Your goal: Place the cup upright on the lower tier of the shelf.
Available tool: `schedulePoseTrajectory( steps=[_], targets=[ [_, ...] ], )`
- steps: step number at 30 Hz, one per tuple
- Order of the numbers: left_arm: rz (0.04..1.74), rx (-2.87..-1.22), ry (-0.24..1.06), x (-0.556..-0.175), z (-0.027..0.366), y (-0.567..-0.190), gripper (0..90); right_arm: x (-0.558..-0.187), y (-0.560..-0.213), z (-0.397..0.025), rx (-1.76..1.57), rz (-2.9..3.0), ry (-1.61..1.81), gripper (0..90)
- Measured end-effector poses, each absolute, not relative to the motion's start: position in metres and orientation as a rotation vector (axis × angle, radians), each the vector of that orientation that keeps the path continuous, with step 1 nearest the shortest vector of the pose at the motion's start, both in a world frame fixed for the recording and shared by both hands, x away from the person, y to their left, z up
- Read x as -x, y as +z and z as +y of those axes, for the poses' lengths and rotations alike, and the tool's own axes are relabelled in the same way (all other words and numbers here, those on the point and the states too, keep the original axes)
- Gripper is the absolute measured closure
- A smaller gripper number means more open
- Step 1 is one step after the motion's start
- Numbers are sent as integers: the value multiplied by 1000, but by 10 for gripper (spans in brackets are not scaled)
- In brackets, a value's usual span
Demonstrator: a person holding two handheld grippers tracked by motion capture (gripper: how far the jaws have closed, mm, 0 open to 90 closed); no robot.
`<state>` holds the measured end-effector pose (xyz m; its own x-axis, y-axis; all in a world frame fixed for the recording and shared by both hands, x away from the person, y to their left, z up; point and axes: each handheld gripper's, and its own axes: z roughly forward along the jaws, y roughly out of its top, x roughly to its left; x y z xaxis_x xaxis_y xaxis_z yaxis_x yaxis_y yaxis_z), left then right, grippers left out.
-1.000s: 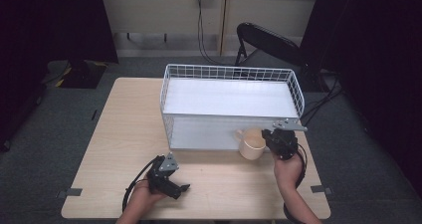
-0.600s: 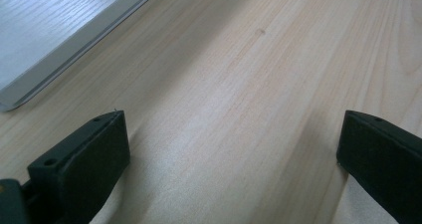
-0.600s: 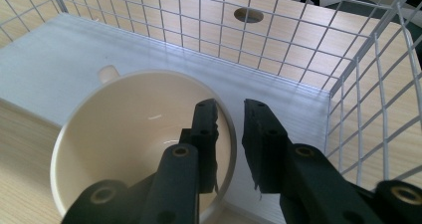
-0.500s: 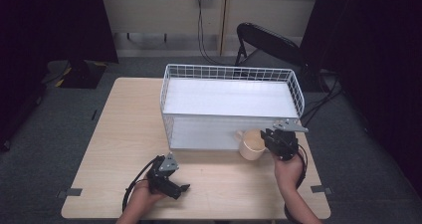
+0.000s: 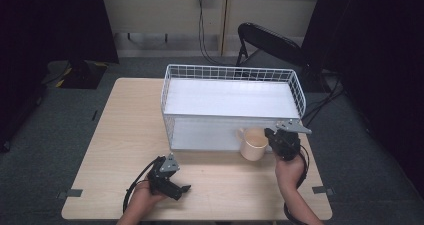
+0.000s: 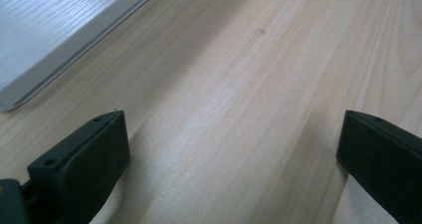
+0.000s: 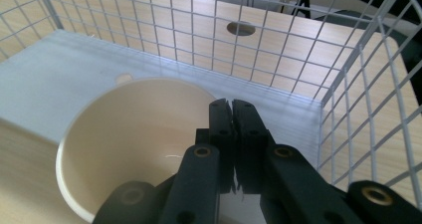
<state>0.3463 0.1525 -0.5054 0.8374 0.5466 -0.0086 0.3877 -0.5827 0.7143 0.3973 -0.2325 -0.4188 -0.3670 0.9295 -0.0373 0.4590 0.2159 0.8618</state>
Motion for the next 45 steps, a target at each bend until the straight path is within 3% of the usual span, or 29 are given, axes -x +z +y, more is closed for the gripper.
schedulePoseTrajectory(
  steps=[13, 24, 45],
  targets=[
    [678, -2263, 274, -346, 152, -505, 0, -401, -419, -236, -1321, 1894, 1070, 852],
    [678, -2263, 273, -346, 152, -505, 0, -401, -419, -239, -1332, 1903, 1062, 696],
    [678, -2263, 274, -346, 152, -505, 0, -391, -407, -238, -1355, 1987, 1150, 272]
  ],
)
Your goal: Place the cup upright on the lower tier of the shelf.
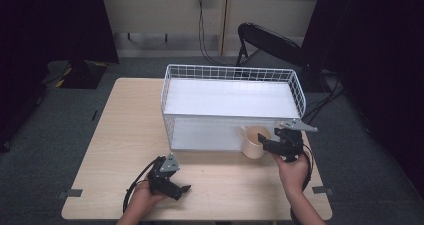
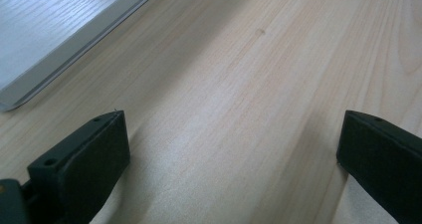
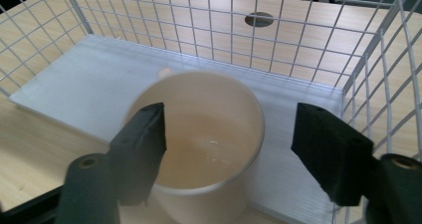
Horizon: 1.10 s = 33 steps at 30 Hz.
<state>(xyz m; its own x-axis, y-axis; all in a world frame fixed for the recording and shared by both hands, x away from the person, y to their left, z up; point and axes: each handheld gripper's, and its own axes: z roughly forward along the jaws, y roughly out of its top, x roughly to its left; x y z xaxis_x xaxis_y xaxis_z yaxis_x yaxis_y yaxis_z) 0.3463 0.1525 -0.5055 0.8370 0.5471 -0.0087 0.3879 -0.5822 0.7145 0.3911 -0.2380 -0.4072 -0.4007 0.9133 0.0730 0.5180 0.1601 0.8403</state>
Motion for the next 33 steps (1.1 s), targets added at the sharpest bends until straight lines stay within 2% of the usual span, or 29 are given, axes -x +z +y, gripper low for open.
schedulePoseTrajectory(
  steps=[8, 33],
  targets=[
    [678, -2263, 273, -346, 152, -505, 0, -383, -406, -240, -1340, 2038, 1157, 183],
    [684, -2262, 274, -346, 153, -505, 0, -383, -430, -229, -1322, 2121, 1103, 187]
  ],
)
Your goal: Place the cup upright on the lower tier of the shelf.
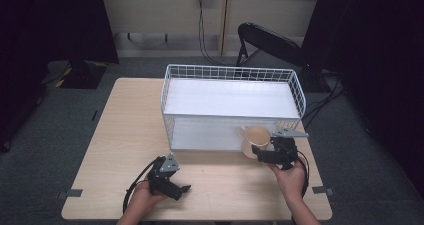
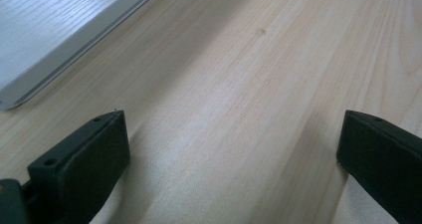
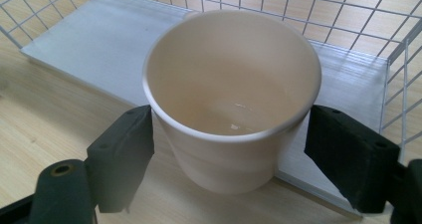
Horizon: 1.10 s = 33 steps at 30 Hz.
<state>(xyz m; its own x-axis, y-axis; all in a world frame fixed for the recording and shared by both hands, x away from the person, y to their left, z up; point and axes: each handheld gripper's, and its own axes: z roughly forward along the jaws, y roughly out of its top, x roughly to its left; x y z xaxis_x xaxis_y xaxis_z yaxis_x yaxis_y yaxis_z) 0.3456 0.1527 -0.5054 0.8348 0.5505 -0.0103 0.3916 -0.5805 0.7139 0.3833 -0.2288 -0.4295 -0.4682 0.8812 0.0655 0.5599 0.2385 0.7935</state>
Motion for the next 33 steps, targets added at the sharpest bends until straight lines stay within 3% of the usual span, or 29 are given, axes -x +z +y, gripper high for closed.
schedulePoseTrajectory(
  steps=[33],
  targets=[
    [688, -2260, 275, -345, 153, -505, 0, -388, -429, -221, -1328, 2070, 1074, 389]
  ],
)
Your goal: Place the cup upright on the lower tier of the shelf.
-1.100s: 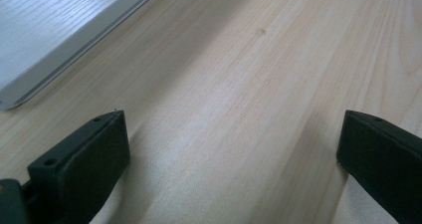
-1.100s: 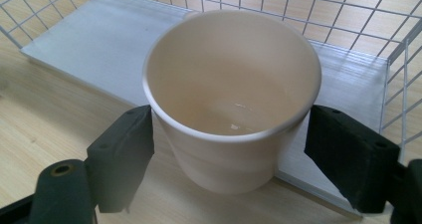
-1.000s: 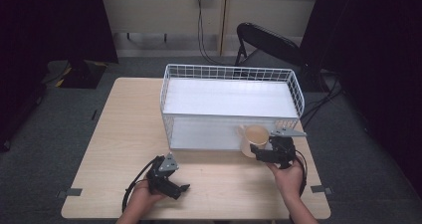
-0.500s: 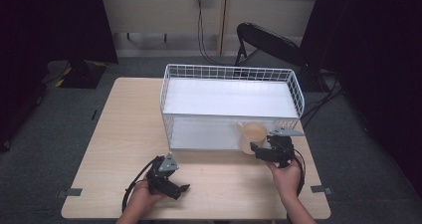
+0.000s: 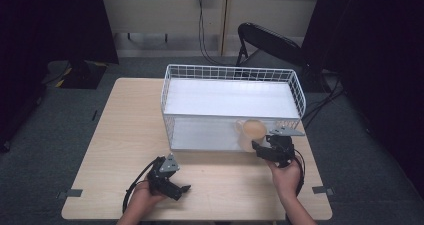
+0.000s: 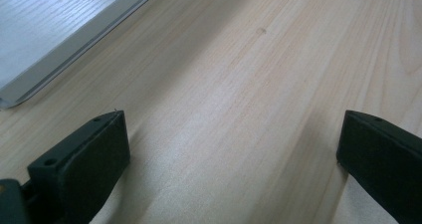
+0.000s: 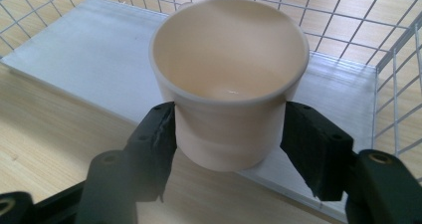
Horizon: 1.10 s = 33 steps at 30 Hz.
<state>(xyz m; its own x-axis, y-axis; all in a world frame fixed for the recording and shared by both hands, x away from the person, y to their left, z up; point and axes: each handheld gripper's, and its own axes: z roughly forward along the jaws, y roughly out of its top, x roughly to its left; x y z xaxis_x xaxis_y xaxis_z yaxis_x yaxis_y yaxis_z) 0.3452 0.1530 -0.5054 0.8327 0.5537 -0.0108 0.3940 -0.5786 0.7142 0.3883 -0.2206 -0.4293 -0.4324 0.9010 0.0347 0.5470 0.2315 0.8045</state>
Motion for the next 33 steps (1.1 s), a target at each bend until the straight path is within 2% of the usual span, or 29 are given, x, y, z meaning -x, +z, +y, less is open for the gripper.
schedulePoseTrajectory(
  steps=[13, 33],
  targets=[
    [688, -2259, 276, -345, 153, -505, 0, -390, -428, -218, -1321, 2051, 1076, 481],
    [688, -2259, 275, -345, 153, -505, 0, -393, -431, -220, -1323, 2067, 1090, 740]
  ],
)
